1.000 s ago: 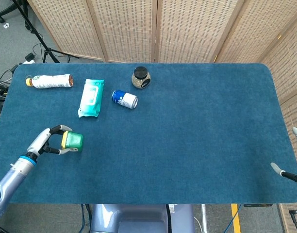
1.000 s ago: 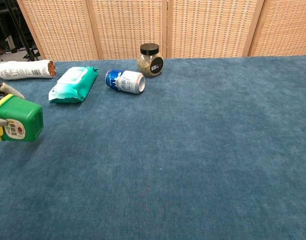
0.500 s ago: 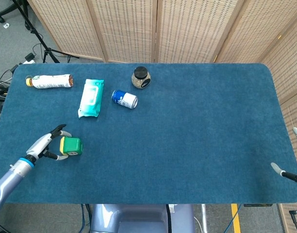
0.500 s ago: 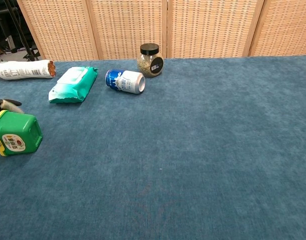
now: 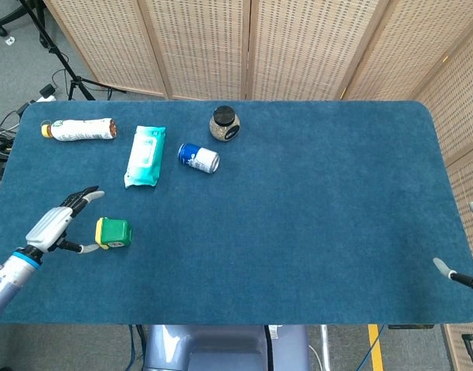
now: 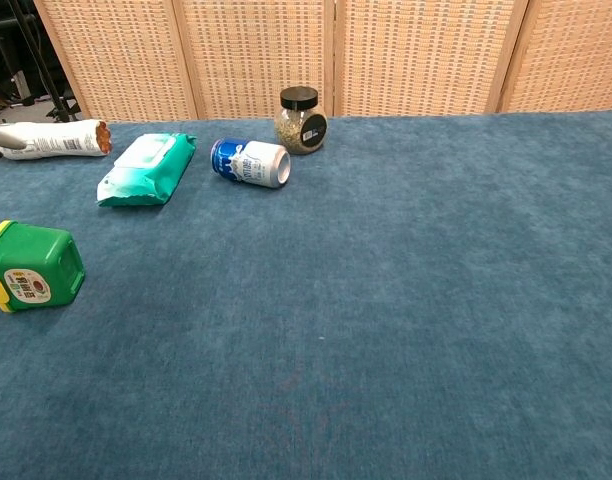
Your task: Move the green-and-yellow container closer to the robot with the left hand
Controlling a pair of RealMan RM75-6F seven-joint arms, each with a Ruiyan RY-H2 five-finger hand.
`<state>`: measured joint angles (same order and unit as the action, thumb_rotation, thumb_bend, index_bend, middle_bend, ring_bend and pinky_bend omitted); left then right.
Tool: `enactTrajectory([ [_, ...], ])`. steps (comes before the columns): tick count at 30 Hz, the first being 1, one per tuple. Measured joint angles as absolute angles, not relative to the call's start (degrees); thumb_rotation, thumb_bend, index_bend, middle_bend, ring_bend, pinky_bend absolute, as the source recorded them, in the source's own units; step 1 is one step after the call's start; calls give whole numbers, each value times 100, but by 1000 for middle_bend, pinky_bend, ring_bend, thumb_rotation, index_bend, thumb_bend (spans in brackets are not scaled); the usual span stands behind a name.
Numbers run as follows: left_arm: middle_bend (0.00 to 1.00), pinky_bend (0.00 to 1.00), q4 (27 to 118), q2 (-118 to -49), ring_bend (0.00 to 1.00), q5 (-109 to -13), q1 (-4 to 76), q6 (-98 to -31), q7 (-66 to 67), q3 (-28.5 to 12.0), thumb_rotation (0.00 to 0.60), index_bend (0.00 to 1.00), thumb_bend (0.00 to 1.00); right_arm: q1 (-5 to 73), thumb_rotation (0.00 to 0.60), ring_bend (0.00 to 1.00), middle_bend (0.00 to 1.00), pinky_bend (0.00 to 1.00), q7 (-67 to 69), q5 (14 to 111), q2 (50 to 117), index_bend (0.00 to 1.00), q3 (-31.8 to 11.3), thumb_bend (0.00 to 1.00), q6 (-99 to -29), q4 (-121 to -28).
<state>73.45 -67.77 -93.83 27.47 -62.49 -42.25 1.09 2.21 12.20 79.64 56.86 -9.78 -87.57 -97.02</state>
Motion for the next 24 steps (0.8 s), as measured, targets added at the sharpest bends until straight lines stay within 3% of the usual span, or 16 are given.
enactTrajectory([
  [5,0,0,8377,-6343,0,-9017,2905,-5799,-2675,1,600,44,99,219,600,0,0,0,1306,7930,5656,0,-994,0,-8734,-9708],
  [12,0,0,9877,-5998,0,-7324,3183,-5354,341,-193,600,46,107,246,600,0,0,0,1238,8168,5681,0,-865,0,-8677,-9697],
  [18,0,0,10803,-6076,0,-5403,3380,-5643,2332,-281,600,47,108,261,600,0,0,0,1295,8203,5686,0,-815,0,-8608,-9685],
  [24,0,14,11158,-6461,0,-4150,3547,-6224,3144,-358,600,47,116,245,600,0,0,0,1425,8251,5641,0,-807,0,-8645,-9693],
])
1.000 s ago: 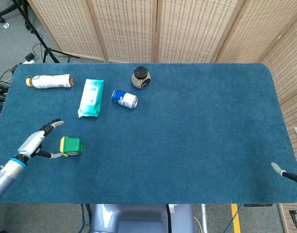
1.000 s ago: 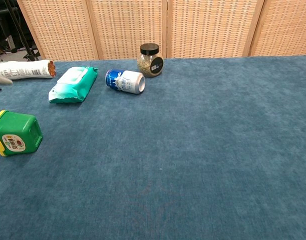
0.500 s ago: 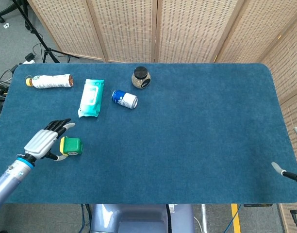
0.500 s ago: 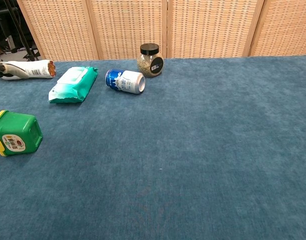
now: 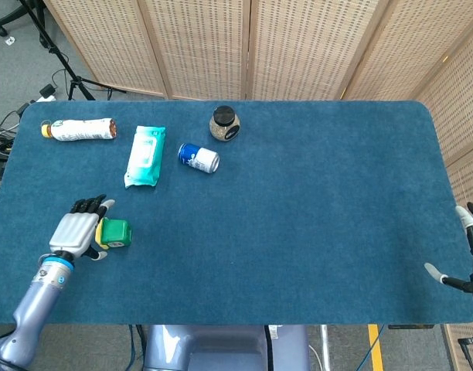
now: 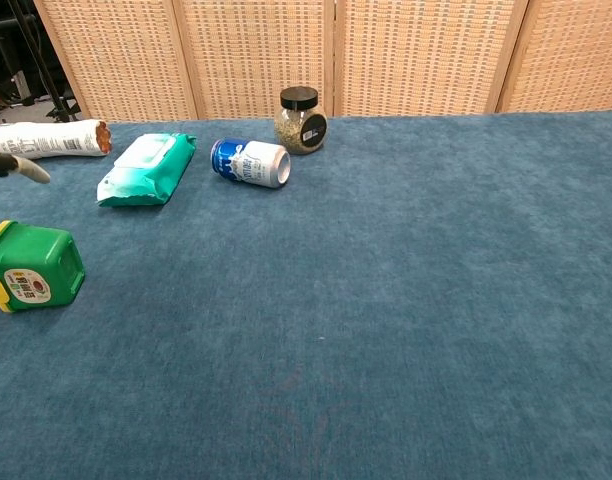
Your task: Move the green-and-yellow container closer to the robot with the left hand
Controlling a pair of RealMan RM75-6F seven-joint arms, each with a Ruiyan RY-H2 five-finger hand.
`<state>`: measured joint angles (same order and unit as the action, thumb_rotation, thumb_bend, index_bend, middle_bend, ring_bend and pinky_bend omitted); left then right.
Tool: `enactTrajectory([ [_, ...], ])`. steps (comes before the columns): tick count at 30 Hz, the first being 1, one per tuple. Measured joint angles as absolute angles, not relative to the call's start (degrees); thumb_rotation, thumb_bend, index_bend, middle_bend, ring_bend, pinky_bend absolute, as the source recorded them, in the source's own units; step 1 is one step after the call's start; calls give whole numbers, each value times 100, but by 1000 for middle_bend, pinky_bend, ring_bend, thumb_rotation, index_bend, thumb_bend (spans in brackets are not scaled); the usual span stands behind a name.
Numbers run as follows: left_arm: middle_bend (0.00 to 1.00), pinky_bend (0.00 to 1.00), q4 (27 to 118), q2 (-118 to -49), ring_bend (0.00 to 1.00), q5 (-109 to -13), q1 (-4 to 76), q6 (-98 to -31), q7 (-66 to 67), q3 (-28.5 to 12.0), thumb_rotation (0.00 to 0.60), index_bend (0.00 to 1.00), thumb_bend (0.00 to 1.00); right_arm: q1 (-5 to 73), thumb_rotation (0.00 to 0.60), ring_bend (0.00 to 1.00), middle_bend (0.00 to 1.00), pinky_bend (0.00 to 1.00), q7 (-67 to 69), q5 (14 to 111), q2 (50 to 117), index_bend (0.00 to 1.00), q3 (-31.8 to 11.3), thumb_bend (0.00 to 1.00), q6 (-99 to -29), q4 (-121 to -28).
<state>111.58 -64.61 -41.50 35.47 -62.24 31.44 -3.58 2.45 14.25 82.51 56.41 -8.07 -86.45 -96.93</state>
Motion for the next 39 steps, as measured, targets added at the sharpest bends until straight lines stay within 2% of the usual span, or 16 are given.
enactTrajectory([
  [7,0,71,10863,-6880,3,-3752,3685,-6335,3236,-462,600,63,119,213,600,0,0,0,1499,8254,5612,0,-807,0,-8698,-9685],
  [13,61,146,10413,-7254,86,-3663,3739,-6064,2922,-552,600,128,122,216,600,0,0,0,1525,8269,5607,0,-787,0,-8673,-9681],
  [18,165,199,10061,-7528,165,-3670,3786,-5993,2871,-550,600,212,124,213,600,0,0,0,1596,8226,5592,0,-800,0,-8666,-9660],
  [22,350,295,9900,-7681,332,-3650,3846,-5959,2857,-595,600,375,143,218,600,0,0,0,1674,8157,5575,0,-820,0,-8630,-9639],
  [26,444,368,9856,-7738,436,-3587,3872,-6093,2943,-609,600,469,173,225,600,0,0,0,1725,8110,5561,0,-840,0,-8601,-9618],
  [31,489,381,9885,-7733,478,-3365,3911,-6271,3182,-616,600,513,196,231,600,0,0,0,1766,8070,5554,0,-853,0,-8576,-9596],
  [39,489,381,9963,-7680,479,-3360,3925,-6386,3181,-694,600,513,203,243,600,0,0,0,1770,8011,5559,0,-875,0,-8544,-9579],
])
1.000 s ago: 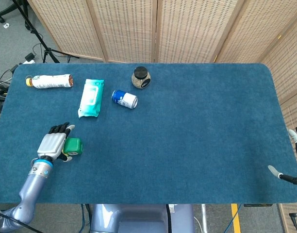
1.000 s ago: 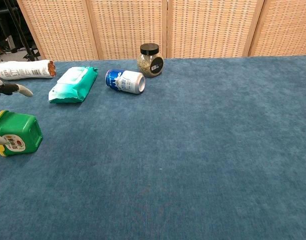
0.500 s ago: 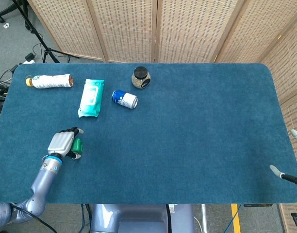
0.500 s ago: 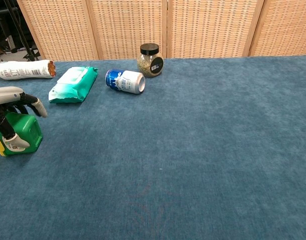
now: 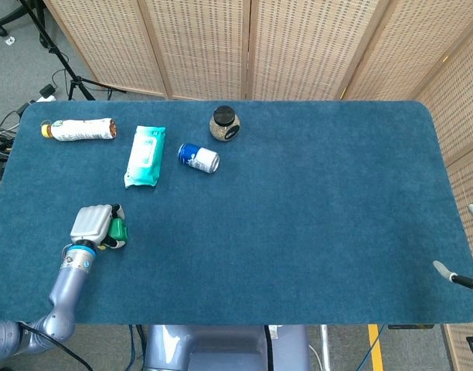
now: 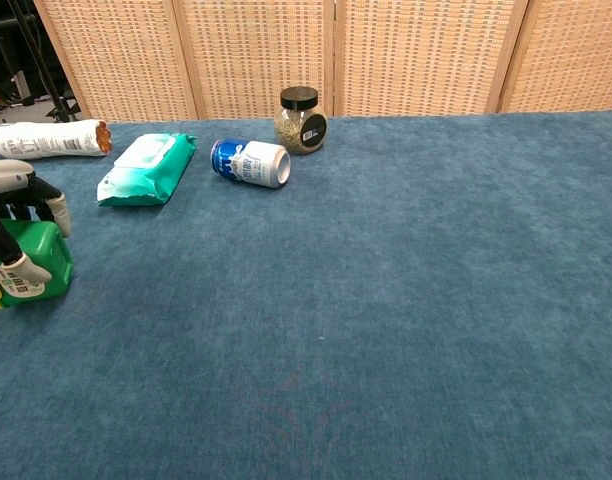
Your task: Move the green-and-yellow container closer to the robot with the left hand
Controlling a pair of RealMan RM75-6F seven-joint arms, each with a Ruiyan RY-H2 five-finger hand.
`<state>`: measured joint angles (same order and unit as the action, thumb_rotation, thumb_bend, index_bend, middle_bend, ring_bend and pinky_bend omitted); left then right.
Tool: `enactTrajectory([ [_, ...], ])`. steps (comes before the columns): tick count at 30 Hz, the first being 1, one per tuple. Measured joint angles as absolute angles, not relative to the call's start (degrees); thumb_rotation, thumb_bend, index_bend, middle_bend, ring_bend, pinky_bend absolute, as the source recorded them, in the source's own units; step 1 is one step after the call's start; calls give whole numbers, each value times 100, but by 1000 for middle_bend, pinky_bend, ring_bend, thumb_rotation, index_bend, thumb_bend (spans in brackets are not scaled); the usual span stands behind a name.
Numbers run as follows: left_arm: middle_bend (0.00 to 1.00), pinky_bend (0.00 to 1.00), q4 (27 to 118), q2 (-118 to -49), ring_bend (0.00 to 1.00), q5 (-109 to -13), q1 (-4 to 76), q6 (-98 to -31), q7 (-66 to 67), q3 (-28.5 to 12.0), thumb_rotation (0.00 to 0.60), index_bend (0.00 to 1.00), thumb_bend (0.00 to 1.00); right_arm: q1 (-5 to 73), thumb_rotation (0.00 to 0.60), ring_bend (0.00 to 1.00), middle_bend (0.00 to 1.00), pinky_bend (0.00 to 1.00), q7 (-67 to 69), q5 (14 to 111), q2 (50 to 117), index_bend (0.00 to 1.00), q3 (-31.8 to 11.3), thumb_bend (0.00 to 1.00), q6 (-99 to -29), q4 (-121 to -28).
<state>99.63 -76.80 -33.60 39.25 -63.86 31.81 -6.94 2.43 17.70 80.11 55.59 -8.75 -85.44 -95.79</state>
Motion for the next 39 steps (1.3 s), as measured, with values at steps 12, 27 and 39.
enactTrajectory([
  [12,489,381,9981,-7609,477,-4882,3535,-6183,941,-939,600,514,191,249,600,0,0,0,1711,8051,5586,0,-861,0,-8550,-9579],
  [27,490,382,8209,-8069,475,-7917,2828,-5959,-5541,-864,600,513,285,281,600,0,0,0,1501,8083,5654,0,-829,0,-8524,-9602],
  [39,490,382,6372,-8836,475,-8881,2704,-6192,-6828,-379,600,513,281,261,600,0,0,0,1393,8063,5685,0,-844,0,-8599,-9623],
])
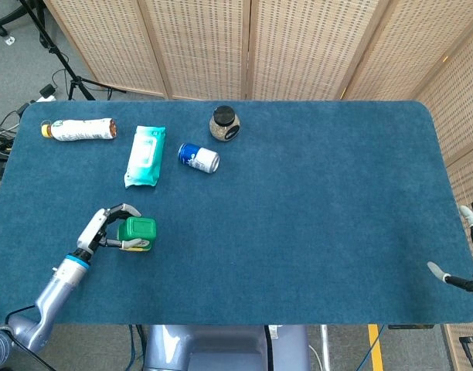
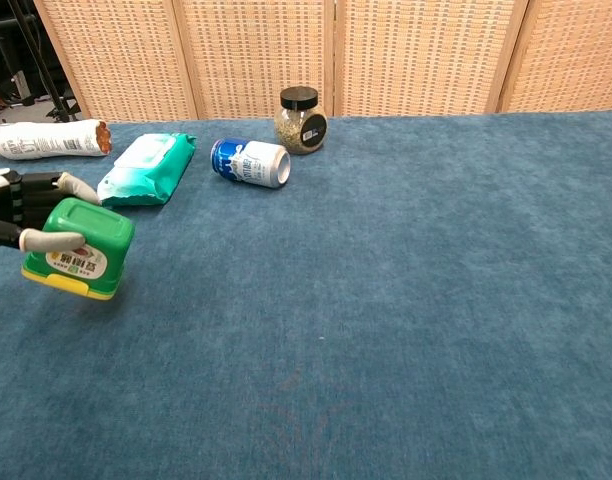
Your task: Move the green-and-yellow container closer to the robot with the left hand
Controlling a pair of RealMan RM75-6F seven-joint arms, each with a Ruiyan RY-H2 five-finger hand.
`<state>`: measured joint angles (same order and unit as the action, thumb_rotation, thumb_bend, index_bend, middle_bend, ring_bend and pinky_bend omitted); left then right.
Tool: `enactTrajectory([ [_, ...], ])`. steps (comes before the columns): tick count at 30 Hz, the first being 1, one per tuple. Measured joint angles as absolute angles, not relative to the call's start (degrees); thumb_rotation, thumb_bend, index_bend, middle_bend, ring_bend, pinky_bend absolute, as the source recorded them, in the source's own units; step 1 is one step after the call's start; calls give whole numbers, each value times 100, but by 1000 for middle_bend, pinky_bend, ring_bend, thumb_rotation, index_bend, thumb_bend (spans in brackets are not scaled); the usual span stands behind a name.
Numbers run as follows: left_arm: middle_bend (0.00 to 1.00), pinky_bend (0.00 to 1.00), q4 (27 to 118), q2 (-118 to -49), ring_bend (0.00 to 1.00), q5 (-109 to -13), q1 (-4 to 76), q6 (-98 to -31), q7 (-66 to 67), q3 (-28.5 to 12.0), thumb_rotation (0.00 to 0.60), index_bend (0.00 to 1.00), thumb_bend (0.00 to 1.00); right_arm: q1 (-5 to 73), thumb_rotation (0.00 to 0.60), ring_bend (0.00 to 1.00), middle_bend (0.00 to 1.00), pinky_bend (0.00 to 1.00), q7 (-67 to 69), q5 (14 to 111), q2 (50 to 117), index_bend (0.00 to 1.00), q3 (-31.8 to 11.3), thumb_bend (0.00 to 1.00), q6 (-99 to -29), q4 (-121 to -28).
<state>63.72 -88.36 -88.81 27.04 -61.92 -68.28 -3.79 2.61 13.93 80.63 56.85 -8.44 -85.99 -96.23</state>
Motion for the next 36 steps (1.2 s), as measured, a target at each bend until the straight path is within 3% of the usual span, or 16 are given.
enactTrajectory([
  [4,472,382,5905,-9066,464,-8986,2680,-6315,-7058,-245,600,513,266,249,600,0,0,0,1409,8035,5675,0,-864,0,-8622,-9632],
  [6,403,366,5750,-9145,388,-9025,2673,-6352,-7071,-178,600,510,247,247,600,0,0,0,1419,8028,5672,0,-866,0,-8620,-9630],
  [8,196,214,5667,-9184,157,-9049,2675,-6345,-7041,-115,600,423,213,247,600,0,0,0,1428,8017,5671,0,-869,0,-8613,-9624],
  [10,37,54,5628,-9195,18,-9077,2687,-6292,-6980,-44,600,274,184,247,600,0,0,0,1437,8009,5667,0,-874,0,-8612,-9621],
  [11,0,12,5617,-9198,0,-9083,2689,-6279,-6944,-21,600,205,168,246,600,0,0,0,1441,8008,5666,0,-877,0,-8615,-9620],
  [14,0,0,5599,-9218,0,-9085,2664,-6348,-6804,-10,600,130,154,242,600,0,0,0,1450,7996,5664,0,-887,0,-8623,-9614],
  [31,0,0,5773,-8971,0,-9167,2211,-7593,-5984,-2,600,112,135,244,600,0,0,0,1416,7939,5668,0,-913,0,-8607,-9637],
  [36,0,0,6067,-8640,0,-9210,2129,-7977,-5709,-71,600,36,116,239,600,0,0,0,1401,7945,5670,0,-916,0,-8625,-9641],
])
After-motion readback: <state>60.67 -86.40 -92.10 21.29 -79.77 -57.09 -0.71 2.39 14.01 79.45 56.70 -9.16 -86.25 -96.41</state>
